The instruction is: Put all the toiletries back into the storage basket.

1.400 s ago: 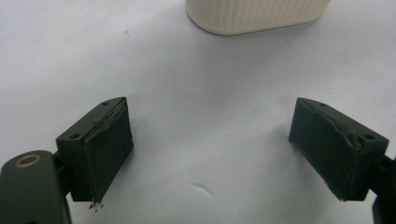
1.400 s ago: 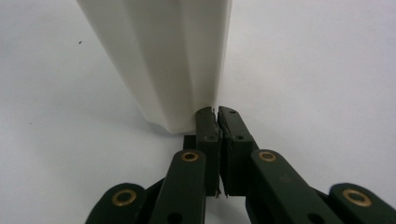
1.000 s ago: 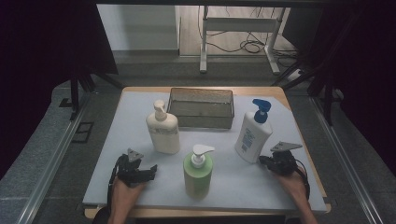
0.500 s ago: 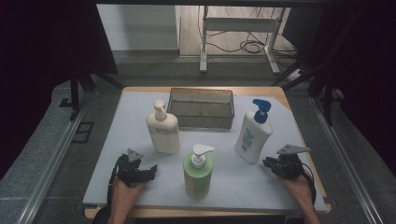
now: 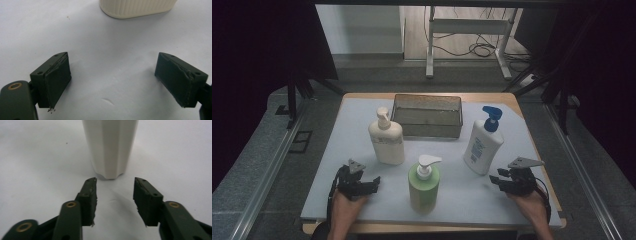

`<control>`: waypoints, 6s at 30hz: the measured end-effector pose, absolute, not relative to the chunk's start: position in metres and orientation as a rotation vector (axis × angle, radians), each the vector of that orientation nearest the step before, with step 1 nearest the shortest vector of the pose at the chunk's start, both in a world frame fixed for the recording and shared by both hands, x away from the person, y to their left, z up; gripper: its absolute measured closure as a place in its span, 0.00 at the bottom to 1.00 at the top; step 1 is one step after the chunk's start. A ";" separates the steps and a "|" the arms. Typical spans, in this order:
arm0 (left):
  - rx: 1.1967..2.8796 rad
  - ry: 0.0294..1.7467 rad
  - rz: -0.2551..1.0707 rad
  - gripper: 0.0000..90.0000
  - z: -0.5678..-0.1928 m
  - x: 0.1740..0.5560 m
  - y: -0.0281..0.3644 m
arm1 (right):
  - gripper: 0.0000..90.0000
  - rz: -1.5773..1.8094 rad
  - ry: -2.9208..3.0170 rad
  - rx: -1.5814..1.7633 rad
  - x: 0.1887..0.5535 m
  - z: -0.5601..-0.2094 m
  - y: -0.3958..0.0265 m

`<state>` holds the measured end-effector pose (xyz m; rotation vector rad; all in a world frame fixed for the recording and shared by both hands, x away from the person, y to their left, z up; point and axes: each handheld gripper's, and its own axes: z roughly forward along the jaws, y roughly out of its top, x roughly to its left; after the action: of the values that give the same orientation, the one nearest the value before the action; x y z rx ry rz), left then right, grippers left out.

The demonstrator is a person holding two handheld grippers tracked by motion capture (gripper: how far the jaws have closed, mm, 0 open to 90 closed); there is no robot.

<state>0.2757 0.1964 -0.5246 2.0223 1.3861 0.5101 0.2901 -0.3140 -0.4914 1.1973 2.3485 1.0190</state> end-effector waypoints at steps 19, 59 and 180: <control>2.022 1.385 0.510 0.14 -0.525 0.276 0.196 | 0.27 1.048 2.291 1.167 0.293 -0.470 -0.307; 2.020 1.385 0.512 0.14 -0.525 0.275 0.197 | 0.15 1.121 2.216 1.122 0.332 -0.421 -0.276; 2.018 1.381 0.512 0.14 -0.525 0.276 0.197 | 0.42 1.202 2.196 0.982 0.421 -0.321 -0.132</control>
<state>0.2758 0.1968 -0.5250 2.0184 1.3810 0.5116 0.4214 -0.1325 -0.3214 0.9818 2.1959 1.2019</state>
